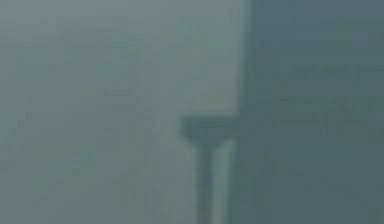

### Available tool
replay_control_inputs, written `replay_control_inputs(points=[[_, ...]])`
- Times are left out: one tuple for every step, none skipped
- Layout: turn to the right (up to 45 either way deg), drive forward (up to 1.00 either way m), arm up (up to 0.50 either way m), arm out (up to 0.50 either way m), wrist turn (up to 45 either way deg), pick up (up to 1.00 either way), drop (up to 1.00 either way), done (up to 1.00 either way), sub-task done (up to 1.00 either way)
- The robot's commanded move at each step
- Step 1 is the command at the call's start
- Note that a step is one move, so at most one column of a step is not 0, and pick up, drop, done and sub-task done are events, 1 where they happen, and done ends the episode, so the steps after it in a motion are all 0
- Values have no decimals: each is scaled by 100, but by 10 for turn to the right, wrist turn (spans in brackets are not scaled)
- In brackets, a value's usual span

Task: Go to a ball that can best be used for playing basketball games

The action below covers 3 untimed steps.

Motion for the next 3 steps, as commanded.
replay_control_inputs(points=[[450,0,0,0,0,0,0,0,0],[360,0,0,0,0,0,0,0,0],[30,0,0,0,0,0,0,0,0]])
